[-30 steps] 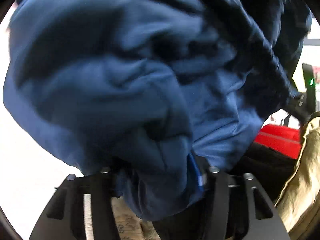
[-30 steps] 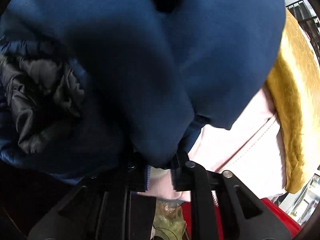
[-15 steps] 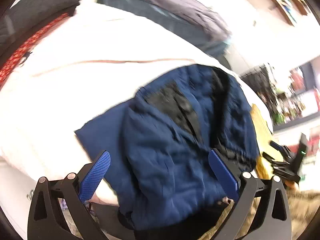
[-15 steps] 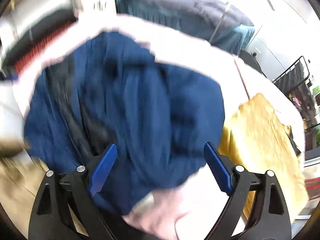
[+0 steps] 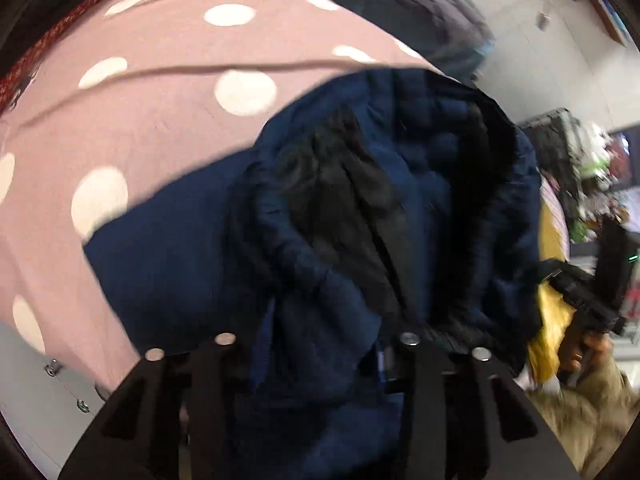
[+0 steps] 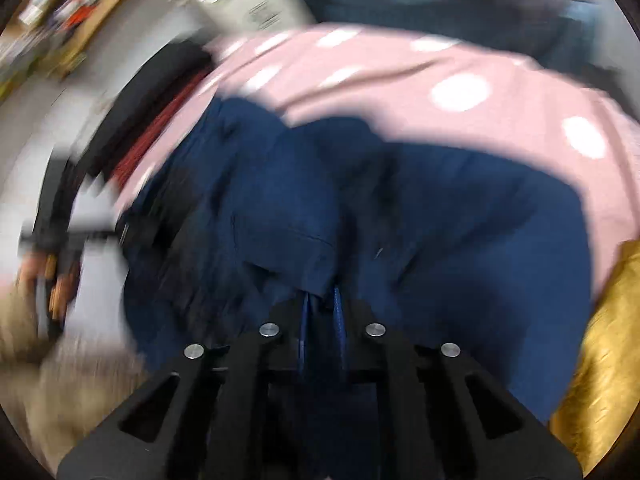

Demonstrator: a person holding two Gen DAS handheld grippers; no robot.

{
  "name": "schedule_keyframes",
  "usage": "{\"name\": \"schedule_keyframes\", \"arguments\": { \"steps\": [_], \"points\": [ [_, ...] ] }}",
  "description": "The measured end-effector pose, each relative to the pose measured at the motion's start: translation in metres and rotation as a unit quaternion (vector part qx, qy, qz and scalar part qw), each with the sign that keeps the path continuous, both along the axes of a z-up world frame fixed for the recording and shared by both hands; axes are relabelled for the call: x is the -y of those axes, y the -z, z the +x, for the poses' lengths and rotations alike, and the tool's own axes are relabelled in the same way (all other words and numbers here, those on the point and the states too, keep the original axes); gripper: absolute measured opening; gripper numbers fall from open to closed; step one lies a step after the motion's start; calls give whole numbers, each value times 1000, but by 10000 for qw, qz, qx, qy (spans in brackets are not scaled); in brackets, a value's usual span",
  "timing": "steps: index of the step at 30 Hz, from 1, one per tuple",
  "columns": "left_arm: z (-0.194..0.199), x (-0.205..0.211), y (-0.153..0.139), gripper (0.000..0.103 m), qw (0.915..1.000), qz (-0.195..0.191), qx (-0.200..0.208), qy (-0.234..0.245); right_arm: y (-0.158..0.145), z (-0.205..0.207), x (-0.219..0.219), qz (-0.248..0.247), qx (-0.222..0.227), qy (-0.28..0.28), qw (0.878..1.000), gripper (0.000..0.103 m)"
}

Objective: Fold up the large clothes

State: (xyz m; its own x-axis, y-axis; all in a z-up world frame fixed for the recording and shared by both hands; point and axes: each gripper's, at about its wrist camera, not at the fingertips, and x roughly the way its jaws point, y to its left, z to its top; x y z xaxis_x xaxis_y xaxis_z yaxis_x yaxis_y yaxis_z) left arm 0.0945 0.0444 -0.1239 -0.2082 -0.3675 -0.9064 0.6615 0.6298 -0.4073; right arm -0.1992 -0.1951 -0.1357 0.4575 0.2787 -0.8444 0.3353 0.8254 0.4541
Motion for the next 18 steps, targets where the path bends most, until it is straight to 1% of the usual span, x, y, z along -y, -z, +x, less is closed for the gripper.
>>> {"name": "schedule_keyframes", "arguments": {
  "steps": [1,3,4,5,6,7,9,10,11,12,13,14,15,16,17,18],
  "points": [
    [-15,-14,-3,31,9998,7,-148,107,6,-11,-11,110,-71,-284,9995,10],
    [-37,-37,-1,30,9988,165,-365,269,25,-39,-43,323,-431,-862,9948,10],
    [-49,-51,5,30,9975,309,-545,334,37,-50,-54,380,-668,-1014,9919,10],
    [-56,-61,12,30,9959,430,-719,338,53,-62,-66,401,-1037,-1116,9875,10],
    [-64,-77,22,30,9934,552,-971,262,65,-70,-71,454,-1313,-1113,9840,10],
    [-67,-89,28,30,9916,590,-1138,161,72,-76,-72,517,-1460,-1030,9825,10],
    [-65,-111,31,31,9904,624,-1229,-128,70,-81,-61,811,-1415,-623,9846,14],
    [-58,-118,26,32,9909,584,-1183,-260,63,-81,-51,1014,-1409,-403,9840,17],
    [-49,-123,18,45,9923,518,-1064,-379,56,-82,-44,1116,-1395,-256,9836,27],
    [-38,-122,6,68,9940,448,-873,-477,45,-82,-36,1148,-1322,-122,9845,44],
    [-26,-123,-13,76,9966,343,-490,-564,27,-82,-26,984,-1150,26,9885,55],
    [-16,-126,-27,82,9978,213,-248,-568,13,-81,-19,774,-1017,128,9917,81],
    [-4,-124,-42,86,9987,41,-89,-500,-5,-81,-10,515,-850,280,9947,90],
    [10,-120,-59,88,9992,-87,142,-350,-17,-81,-3,383,-764,348,9957,90],
    [25,-117,-72,92,9982,-135,524,-250,-33,-78,9,155,-709,467,9963,90],
    [35,-113,-78,95,9965,-159,790,-208,-42,-78,18,-40,-671,627,9958,90]
  ]
}}
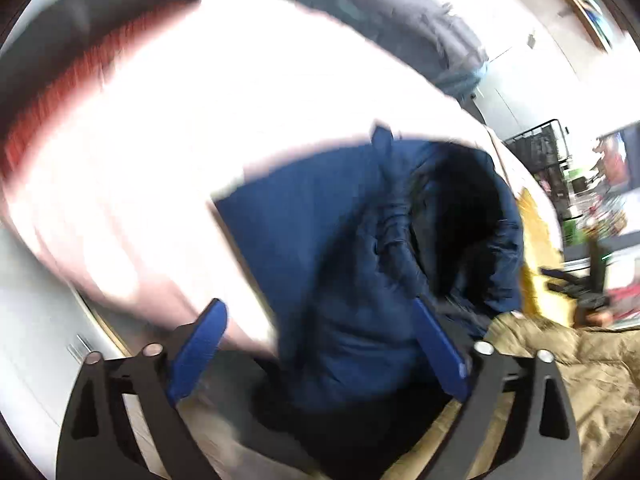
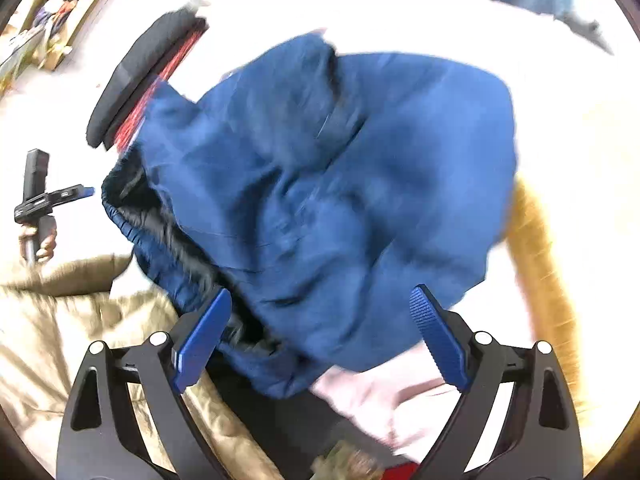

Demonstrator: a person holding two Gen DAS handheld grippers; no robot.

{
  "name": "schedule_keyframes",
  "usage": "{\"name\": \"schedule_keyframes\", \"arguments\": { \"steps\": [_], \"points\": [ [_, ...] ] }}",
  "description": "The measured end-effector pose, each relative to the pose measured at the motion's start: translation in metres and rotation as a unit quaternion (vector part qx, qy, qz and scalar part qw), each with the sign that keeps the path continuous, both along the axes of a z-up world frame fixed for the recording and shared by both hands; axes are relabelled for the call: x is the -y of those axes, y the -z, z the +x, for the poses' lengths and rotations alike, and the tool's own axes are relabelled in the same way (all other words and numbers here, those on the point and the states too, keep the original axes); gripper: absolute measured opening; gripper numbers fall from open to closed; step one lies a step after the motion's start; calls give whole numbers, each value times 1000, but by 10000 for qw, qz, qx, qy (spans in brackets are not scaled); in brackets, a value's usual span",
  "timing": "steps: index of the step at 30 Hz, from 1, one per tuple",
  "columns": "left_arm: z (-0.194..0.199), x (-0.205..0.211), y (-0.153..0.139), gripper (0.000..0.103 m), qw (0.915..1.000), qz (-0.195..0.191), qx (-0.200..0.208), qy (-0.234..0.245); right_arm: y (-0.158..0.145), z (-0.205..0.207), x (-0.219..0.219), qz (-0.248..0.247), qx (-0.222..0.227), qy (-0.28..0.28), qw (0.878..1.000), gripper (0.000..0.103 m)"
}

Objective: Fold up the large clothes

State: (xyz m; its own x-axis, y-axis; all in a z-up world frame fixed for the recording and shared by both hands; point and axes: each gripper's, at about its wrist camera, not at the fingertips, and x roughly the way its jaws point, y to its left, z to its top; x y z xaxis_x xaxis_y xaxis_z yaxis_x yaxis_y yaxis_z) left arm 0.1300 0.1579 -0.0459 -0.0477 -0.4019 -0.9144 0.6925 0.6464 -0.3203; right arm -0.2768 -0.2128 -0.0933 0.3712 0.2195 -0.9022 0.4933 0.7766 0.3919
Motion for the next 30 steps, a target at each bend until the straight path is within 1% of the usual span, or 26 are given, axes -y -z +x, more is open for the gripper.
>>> {"name": "schedule_keyframes", "arguments": {
  "steps": [1,2,3,4,5,6,7,8,9,11,12,13,14,15,16,17,18,19,21,22,24,25,26,28,29,30],
  "points": [
    [18,11,-4,95,9995,13,300,35,-9,1,9,-192,46,196,9996,90],
    [31,21,-3,95,9992,12,394,35,-20,-9,28,-372,72,485,9981,90],
    [41,31,-1,95,9991,-24,414,36,-22,-7,45,-514,20,683,9963,90],
    [56,52,5,95,9991,-125,390,106,-20,4,61,-821,-155,920,9922,90],
    [67,73,13,95,9989,-216,365,222,-17,12,70,-1026,-343,1034,9887,90],
    [78,104,26,95,9986,-242,318,346,-9,24,84,-1195,-613,1128,9845,90],
    [84,124,40,95,9987,-154,254,416,1,34,101,-1404,-903,1265,9778,90],
    [93,141,58,95,9987,-26,129,501,11,33,110,-1514,-1039,1396,9730,90],
    [92,167,80,95,9973,165,-120,712,21,34,120,-1481,-1092,1539,9708,90],
    [79,200,106,95,9922,438,-320,1123,43,43,133,-1155,-1140,1847,9693,90],
    [65,210,120,95,9881,564,-405,1370,58,45,131,-954,-1165,2014,9679,90],
    [50,215,132,95,9858,617,-459,1494,68,45,134,-709,-1166,2133,9674,88],
    [37,214,140,94,9855,575,-541,1503,84,43,133,-388,-1157,2267,9663,74],
    [31,211,145,89,9857,482,-695,1455,94,45,129,-320,-1193,2300,9653,57],
    [26,203,150,85,9875,354,-898,1248,99,45,120,-355,-1236,2282,9651,48],
    [26,198,150,72,9880,265,-1014,1135,99,47,108,-496,-1190,2168,9677,33],
    [26,193,147,54,9875,142,-1164,1057,95,50,97,-708,-1152,2024,9699,26],
    [25,185,138,47,9869,45,-1235,1034,85,54,86,-1022,-1106,1886,9704,23],
    [20,176,123,19,9884,90,-1035,1105,61,58,78,-1221,-918,1874,9703,15],
    [22,173,112,15,9892,45,-964,1104,47,58,75,-1226,-764,1919,9707,14],
    [28,166,79,10,9902,-273,-859,1068,5,60,77,-1155,-183,2010,9726,13],
    [31,164,65,9,9906,-361,-778,1070,-22,64,77,-1217,148,1998,9721,12],
    [33,161,49,8,9913,-414,-618,1081,-41,69,77,-1275,386,1983,9710,11],
    [38,158,17,8,9924,-558,-311,1048,-83,73,79,-1323,887,1993,9669,10],
    [41,154,-1,7,9924,-701,-157,997,-112,74,74,-1300,1254,1983,9634,10],
    [46,149,-22,7,9917,-913,3,905,-134,76,72,-1300,1581,1925,9597,10]
  ]
}}
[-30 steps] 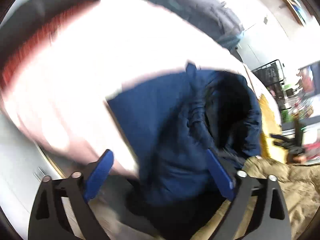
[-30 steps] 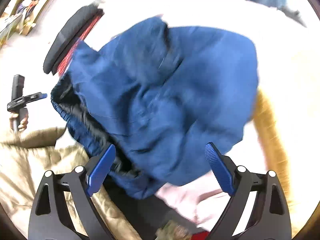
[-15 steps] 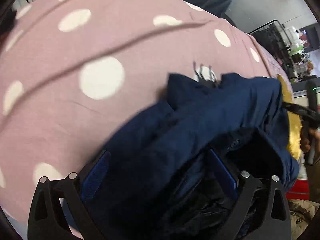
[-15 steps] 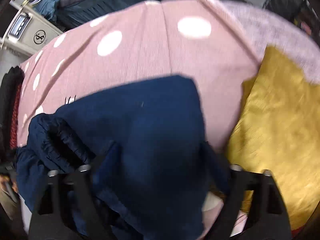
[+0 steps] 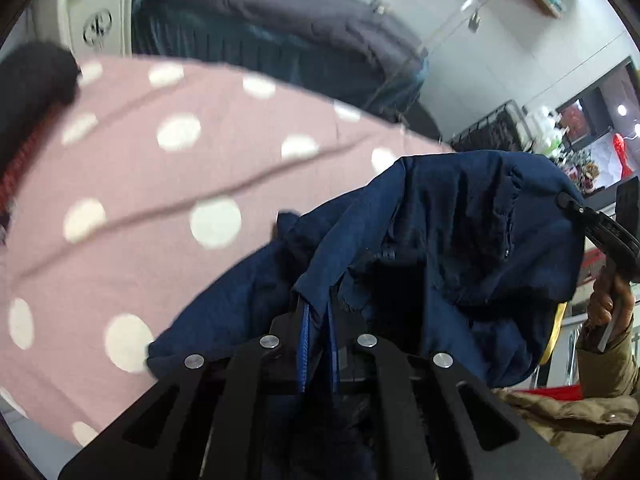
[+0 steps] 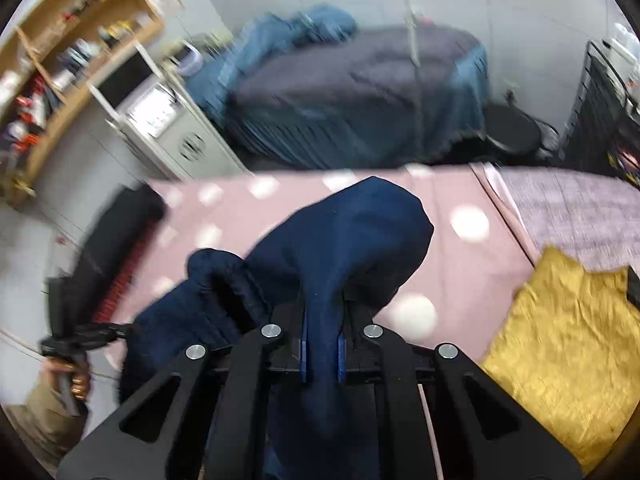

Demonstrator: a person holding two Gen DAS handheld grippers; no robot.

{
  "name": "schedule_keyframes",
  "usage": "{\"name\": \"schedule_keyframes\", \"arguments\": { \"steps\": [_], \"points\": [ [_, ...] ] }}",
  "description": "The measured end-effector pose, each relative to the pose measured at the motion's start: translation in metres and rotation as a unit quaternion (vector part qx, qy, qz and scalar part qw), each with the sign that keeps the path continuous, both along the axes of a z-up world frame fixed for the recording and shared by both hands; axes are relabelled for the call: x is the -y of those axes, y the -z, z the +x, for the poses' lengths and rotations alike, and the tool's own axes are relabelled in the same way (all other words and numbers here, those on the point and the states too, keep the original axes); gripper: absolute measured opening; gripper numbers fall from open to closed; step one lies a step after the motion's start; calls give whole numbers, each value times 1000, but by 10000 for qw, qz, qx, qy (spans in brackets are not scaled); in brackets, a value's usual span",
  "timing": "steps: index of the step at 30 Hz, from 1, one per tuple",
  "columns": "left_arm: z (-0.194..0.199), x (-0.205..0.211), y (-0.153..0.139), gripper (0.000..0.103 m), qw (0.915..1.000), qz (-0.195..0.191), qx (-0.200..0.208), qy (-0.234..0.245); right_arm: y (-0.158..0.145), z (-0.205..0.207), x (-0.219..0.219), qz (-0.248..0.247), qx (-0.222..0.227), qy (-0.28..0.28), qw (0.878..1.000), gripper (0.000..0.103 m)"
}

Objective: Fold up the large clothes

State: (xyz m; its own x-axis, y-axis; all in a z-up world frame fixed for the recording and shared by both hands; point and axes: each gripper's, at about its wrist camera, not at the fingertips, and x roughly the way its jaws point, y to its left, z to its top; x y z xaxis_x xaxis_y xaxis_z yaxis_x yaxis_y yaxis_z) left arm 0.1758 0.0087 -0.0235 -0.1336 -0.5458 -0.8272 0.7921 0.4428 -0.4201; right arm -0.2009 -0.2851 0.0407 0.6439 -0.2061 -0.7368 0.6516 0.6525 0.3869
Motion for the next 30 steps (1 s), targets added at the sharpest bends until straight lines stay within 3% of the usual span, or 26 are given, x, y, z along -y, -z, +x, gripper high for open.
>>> {"name": "schedule_keyframes", "arguments": {
  "steps": [3,5,8,11,13,15,16,17,18,19,21,23,25,27,30],
  "points": [
    [20,-25,-55,7,9961,-663,280,-518,-62,0,-13,-441,772,-307,9956,10],
    [41,-48,-94,7,9885,-1121,403,-928,-98,-14,-15,-509,1429,-341,9878,10],
    [58,-71,-122,7,9814,-1244,751,-1250,-137,-53,1,-433,2294,18,9724,10],
    [77,-94,-130,7,9743,-1355,877,-1570,-144,-91,29,-426,2522,758,9638,10],
    [99,-113,-119,7,9681,-1305,698,-2023,-112,-118,69,416,2450,1425,9581,13],
    [122,-127,-101,7,9587,-1259,456,-2509,-81,-128,93,731,2143,1836,9566,28],
    [130,-130,-91,8,9552,-1126,410,-2705,-64,-136,103,628,1720,2277,9564,40],
    [145,-133,-74,11,9506,-825,331,-2973,-48,-142,109,536,1230,2696,9536,81],
    [160,-135,-56,19,9455,-515,235,-3206,-30,-147,115,587,777,3080,9464,92],
    [170,-136,-43,24,9398,-282,169,-3401,-13,-152,116,777,597,3309,9386,91],
    [177,-135,-27,68,9333,-133,231,-3582,13,-156,110,1234,618,3209,9370,91],
    [177,-138,-22,86,9258,16,486,-3750,33,-138,98,1377,62,2922,9464,91],
    [169,-140,-18,92,9176,-61,499,-3943,43,-122,80,1249,-247,2520,9593,91],
    [162,-137,-8,96,9178,-125,225,-3963,52,-99,56,1136,-567,2126,9689,91],
    [134,-115,20,96,9358,150,-364,-3503,80,-57,31,991,-993,1471,9791,91]
  ]
}}
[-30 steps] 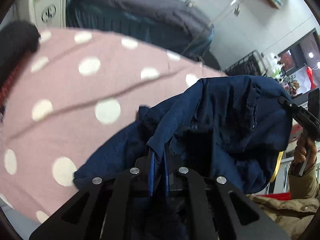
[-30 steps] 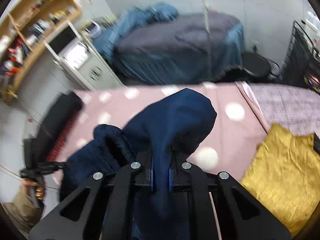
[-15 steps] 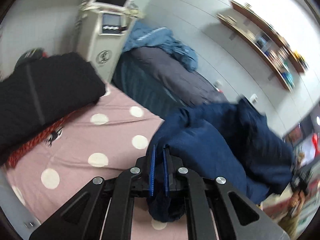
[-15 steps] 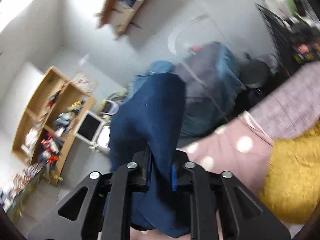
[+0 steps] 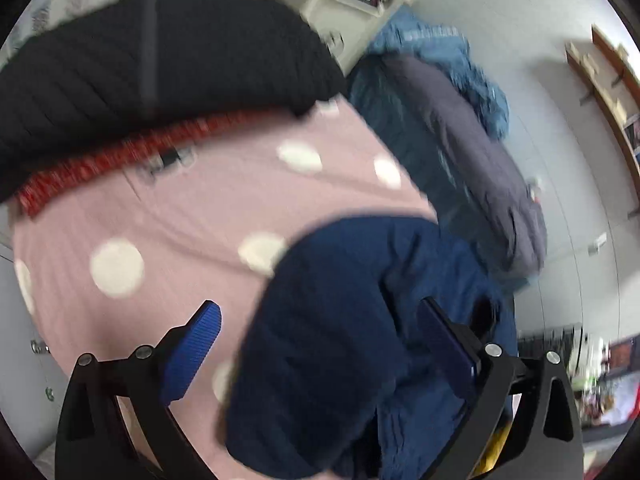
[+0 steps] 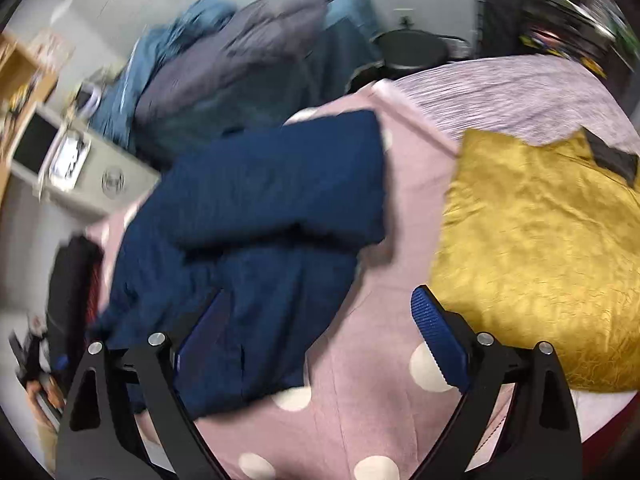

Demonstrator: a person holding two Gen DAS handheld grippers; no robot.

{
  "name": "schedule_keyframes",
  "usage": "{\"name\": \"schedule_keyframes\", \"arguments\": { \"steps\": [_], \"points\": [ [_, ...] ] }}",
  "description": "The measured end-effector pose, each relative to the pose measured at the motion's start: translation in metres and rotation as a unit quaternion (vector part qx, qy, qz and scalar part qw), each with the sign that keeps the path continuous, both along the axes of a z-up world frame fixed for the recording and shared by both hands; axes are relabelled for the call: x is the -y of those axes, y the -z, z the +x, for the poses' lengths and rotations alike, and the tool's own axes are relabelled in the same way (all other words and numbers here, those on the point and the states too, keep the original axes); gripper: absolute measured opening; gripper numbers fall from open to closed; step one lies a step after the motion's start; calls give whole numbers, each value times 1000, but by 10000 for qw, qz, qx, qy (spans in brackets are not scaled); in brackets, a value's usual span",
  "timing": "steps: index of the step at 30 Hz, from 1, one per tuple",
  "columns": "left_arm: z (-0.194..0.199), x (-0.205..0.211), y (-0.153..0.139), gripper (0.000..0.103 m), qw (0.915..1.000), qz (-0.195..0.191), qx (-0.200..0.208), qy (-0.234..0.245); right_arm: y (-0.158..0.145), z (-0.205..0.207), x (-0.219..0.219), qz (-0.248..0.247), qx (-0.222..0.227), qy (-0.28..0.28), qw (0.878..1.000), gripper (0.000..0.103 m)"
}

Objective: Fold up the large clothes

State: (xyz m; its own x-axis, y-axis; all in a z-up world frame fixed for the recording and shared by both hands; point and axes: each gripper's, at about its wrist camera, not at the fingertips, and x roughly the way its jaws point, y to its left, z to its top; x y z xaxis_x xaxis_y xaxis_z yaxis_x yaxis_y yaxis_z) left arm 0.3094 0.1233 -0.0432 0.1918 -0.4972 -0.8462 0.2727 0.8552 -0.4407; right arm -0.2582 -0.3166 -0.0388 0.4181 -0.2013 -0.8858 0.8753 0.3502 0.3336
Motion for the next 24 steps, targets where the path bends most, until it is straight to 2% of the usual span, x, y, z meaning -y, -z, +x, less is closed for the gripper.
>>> {"name": "schedule_keyframes", "arguments": {
  "steps": [4,7,9,11,13,14,16,17,18,19,21,22,24],
  "points": [
    [-50,28,33,96,9977,363,-147,545,33,54,-16,-218,-399,-913,9948,91],
    [-99,42,49,96,9943,600,-34,884,42,105,-34,-801,-942,-1682,9780,91],
    [-125,51,53,96,9905,791,84,1122,55,141,-42,-1323,-1450,-2177,9561,91],
    [-141,54,59,96,9873,851,60,1339,74,176,-47,-1799,-1954,-2695,9256,91],
    [-158,54,61,96,9825,957,78,1595,89,197,-48,-2121,-2291,-3024,9006,91],
    [-161,52,61,96,9814,1012,106,1630,102,209,-49,-2276,-2528,-3219,8836,89],
    [-165,44,61,96,9793,1160,165,1648,123,226,-42,-2439,-2904,-3402,8605,75],
    [-167,40,60,96,9786,1237,210,1631,128,230,-37,-2433,-3014,-3398,8570,63],
    [-166,37,60,96,9782,1303,251,1598,131,232,-30,-2420,-3088,-3352,8566,50],
    [-166,31,61,96,9776,1426,303,1518,131,230,-19,-2356,-3104,-3243,8620,42],
    [-165,23,62,96,9776,1529,291,1416,120,222,-1,-2126,-2805,-3032,8855,22],
    [-164,19,64,96,9789,1509,233,1361,104,210,13,-2019,-2469,-2804,9053,20],
    [-163,15,66,96,9802,1493,140,1290,79,188,31,-2075,-2184,-2449,9215,16]
  ]
}}
